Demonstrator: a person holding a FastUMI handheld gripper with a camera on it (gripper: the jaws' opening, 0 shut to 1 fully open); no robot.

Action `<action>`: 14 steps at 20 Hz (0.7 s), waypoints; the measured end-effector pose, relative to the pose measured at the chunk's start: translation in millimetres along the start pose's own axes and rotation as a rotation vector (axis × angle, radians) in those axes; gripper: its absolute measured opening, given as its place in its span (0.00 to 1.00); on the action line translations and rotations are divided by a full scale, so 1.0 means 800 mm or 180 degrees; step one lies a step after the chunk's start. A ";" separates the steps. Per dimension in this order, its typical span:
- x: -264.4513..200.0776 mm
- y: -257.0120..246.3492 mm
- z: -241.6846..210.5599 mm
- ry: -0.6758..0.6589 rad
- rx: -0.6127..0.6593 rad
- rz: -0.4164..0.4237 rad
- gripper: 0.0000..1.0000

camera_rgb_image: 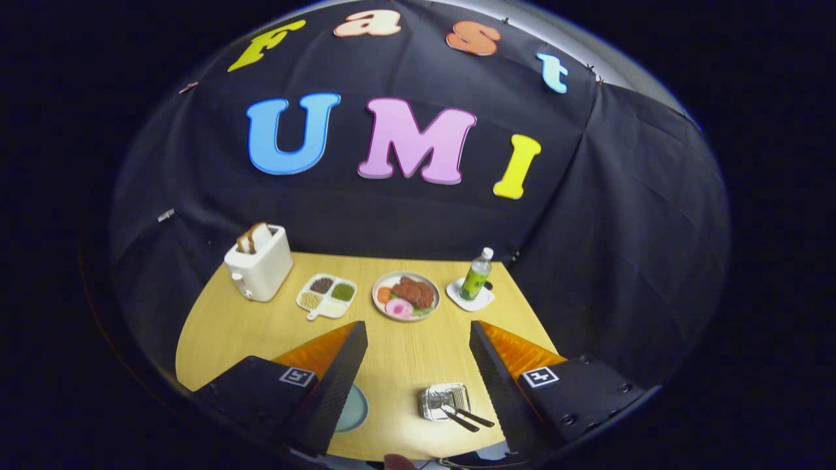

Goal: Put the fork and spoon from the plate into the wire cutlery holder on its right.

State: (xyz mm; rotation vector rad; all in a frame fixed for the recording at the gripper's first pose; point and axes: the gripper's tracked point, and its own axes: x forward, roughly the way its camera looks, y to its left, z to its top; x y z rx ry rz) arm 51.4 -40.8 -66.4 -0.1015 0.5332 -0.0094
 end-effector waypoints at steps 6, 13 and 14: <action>-0.031 -0.004 0.051 -0.0810 0.0119 -0.0004 0.98; -0.033 -0.015 0.036 -0.0772 0.0172 -0.0003 0.98; -0.033 -0.016 0.032 -0.0744 0.0170 0.0006 0.98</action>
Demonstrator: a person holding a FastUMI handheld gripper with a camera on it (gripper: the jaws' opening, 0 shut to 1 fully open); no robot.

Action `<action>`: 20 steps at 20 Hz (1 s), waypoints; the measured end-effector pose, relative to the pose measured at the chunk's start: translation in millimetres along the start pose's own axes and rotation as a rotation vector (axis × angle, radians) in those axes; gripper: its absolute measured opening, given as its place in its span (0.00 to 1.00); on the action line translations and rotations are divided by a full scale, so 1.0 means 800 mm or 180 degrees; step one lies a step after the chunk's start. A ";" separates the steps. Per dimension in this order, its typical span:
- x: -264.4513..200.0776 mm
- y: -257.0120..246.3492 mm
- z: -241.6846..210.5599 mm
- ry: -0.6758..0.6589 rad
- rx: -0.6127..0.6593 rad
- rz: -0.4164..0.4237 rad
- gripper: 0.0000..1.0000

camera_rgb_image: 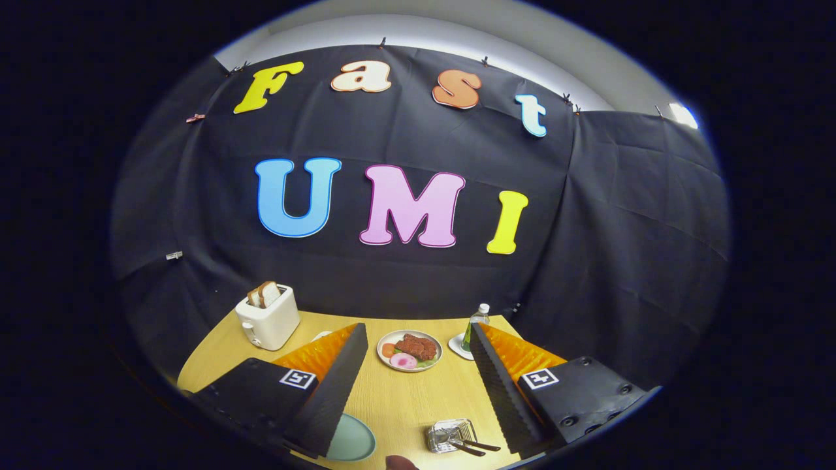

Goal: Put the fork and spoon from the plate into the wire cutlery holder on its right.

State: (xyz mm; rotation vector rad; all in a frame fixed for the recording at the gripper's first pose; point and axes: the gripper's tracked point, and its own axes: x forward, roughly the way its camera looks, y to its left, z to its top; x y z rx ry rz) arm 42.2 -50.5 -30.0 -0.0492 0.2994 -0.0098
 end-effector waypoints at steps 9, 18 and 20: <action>-0.006 -0.001 -0.012 0.0082 -0.0033 0.0202 0.98; 0.000 -0.008 -0.011 0.0094 0.0001 0.0179 0.98; 0.003 -0.007 -0.008 0.0090 0.0008 0.0165 0.98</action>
